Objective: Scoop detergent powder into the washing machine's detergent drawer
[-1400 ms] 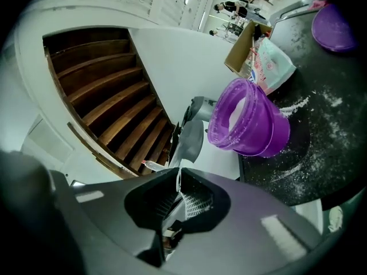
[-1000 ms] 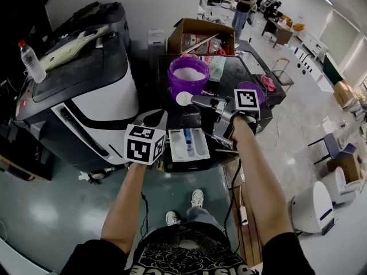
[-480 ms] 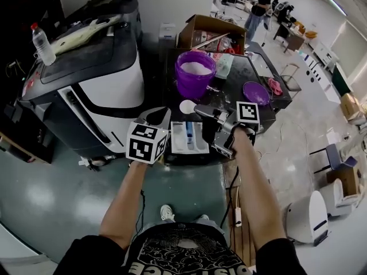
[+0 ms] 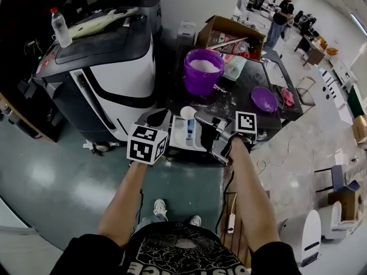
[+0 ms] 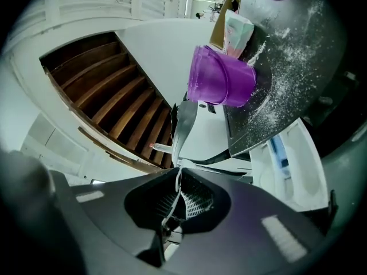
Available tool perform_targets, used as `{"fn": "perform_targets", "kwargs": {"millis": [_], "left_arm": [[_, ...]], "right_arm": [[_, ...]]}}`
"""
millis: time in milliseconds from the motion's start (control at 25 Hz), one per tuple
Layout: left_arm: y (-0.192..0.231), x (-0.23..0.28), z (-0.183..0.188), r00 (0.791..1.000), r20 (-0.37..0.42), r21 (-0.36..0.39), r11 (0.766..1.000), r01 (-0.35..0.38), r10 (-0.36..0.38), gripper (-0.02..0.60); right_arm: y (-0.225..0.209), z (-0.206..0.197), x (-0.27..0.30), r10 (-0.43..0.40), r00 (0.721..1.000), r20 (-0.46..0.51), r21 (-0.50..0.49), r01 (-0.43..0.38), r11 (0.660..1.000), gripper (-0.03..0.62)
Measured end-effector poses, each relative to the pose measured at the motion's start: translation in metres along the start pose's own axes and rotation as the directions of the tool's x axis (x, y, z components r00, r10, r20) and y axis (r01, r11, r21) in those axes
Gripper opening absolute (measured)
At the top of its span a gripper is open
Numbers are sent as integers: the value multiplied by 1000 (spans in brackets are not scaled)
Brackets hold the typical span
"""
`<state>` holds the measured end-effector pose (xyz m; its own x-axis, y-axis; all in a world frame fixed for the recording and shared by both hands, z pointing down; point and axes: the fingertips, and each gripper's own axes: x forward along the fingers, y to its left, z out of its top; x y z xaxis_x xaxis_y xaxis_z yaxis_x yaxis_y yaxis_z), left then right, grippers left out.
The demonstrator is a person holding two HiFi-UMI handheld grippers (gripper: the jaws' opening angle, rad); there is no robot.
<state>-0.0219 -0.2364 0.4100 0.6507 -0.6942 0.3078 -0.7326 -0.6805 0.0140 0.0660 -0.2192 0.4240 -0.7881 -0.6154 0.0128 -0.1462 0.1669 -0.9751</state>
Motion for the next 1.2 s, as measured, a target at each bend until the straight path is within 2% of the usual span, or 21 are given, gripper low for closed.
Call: {"fn": "perform_targets", "kwargs": {"millis": [320, 560, 880, 1200], "left_arm": [[-11, -8, -21, 998, -20, -27, 998, -58, 58, 2], [-16, -12, -41, 994, -54, -45, 994, -98, 96, 2], [-20, -10, -57, 989, -76, -66, 989, -133, 128, 2], [-16, -11, -63, 984, -98, -77, 985, -156, 149, 2]], "right_arm": [[-13, -11, -7, 24, 999, -22, -38, -25, 999, 21], [-29, -14, -8, 4, 1000, -30, -86, -6, 996, 18], [-55, -15, -3, -68, 992, -108, -188, 47, 981, 21], [-75, -15, 3, -215, 960, -180, -358, 139, 923, 29]]}}
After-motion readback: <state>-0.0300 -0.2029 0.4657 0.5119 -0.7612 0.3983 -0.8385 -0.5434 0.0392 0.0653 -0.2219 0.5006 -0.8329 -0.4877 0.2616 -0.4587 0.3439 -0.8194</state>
